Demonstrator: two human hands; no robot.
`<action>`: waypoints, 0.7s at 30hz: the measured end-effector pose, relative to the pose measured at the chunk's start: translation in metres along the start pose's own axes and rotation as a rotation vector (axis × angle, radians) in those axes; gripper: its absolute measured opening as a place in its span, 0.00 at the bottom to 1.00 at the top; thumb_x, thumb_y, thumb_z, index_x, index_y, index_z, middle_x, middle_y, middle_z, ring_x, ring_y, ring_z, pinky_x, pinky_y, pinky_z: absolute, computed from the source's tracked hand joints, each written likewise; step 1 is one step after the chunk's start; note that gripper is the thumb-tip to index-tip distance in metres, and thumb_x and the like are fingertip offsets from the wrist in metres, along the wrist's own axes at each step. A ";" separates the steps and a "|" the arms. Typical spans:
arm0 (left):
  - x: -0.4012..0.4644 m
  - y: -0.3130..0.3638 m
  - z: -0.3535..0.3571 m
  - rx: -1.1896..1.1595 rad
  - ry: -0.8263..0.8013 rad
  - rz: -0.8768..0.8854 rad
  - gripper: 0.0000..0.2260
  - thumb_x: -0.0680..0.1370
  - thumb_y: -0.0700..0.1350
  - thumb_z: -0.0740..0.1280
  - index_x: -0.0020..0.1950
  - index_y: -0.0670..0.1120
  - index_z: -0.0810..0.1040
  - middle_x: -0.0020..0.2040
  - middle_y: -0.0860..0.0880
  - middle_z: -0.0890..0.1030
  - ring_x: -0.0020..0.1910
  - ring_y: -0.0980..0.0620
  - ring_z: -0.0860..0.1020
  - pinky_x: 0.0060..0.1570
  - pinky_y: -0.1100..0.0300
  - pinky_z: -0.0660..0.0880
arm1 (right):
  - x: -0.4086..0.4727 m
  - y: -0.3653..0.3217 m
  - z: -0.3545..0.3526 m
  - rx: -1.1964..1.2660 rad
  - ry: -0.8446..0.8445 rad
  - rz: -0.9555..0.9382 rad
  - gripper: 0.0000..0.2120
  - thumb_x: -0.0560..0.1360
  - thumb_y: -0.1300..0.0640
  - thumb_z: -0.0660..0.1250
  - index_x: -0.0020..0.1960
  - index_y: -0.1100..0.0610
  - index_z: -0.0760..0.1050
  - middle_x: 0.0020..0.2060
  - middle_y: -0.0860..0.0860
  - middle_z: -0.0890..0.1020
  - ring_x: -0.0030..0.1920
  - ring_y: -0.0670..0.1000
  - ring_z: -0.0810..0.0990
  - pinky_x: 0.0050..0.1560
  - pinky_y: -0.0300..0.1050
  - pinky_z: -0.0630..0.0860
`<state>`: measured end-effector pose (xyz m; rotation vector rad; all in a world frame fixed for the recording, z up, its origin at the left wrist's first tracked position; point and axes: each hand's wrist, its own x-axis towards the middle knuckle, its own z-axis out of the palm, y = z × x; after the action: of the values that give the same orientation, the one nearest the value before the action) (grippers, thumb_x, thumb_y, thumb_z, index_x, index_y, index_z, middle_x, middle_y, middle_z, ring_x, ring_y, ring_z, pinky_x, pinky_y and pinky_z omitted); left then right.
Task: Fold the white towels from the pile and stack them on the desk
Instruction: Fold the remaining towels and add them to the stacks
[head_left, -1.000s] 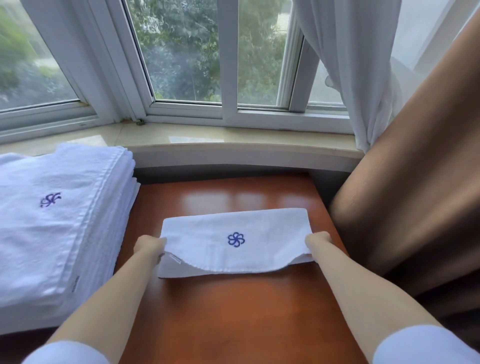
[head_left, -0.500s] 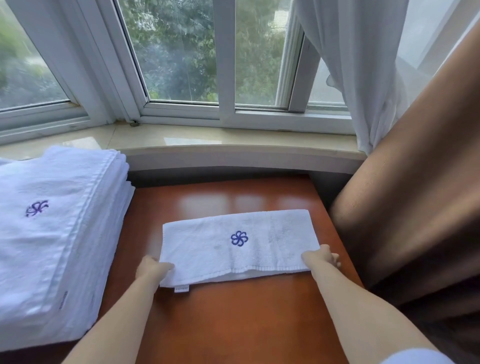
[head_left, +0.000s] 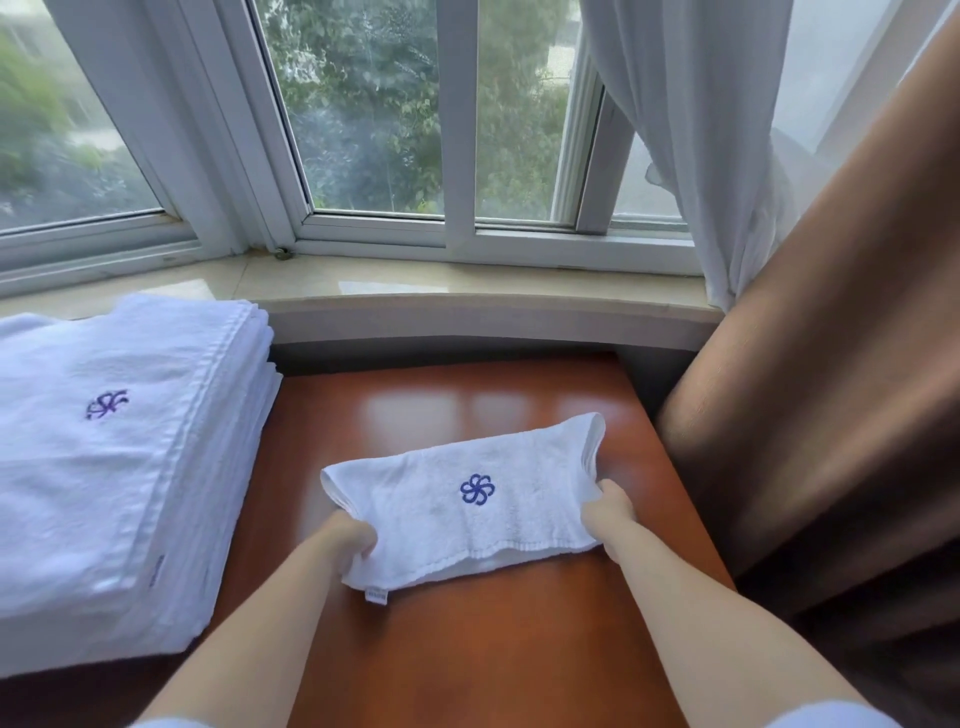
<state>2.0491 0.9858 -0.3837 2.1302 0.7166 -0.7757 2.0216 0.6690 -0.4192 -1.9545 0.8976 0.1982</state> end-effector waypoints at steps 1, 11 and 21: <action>-0.006 -0.003 0.000 0.028 0.013 0.006 0.20 0.74 0.29 0.59 0.66 0.35 0.69 0.60 0.36 0.74 0.60 0.36 0.75 0.50 0.51 0.75 | -0.006 0.001 -0.001 -0.007 -0.008 -0.006 0.07 0.72 0.67 0.56 0.46 0.60 0.70 0.44 0.55 0.77 0.44 0.57 0.76 0.43 0.45 0.72; -0.041 -0.026 -0.021 0.094 0.044 0.110 0.16 0.75 0.32 0.58 0.62 0.36 0.73 0.60 0.38 0.76 0.59 0.41 0.77 0.52 0.52 0.76 | -0.058 0.004 0.008 -0.044 -0.002 -0.011 0.05 0.72 0.65 0.60 0.47 0.58 0.70 0.45 0.54 0.77 0.47 0.57 0.77 0.46 0.46 0.74; -0.043 -0.060 -0.049 0.100 -0.056 0.169 0.17 0.76 0.32 0.56 0.63 0.38 0.73 0.56 0.41 0.78 0.57 0.40 0.78 0.41 0.54 0.78 | -0.115 0.001 0.050 -0.128 0.041 -0.062 0.03 0.74 0.61 0.60 0.42 0.55 0.67 0.38 0.50 0.74 0.43 0.55 0.75 0.43 0.44 0.70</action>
<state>1.9935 1.0480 -0.3542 2.2157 0.4699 -0.7904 1.9495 0.7680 -0.3926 -2.1089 0.8679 0.1836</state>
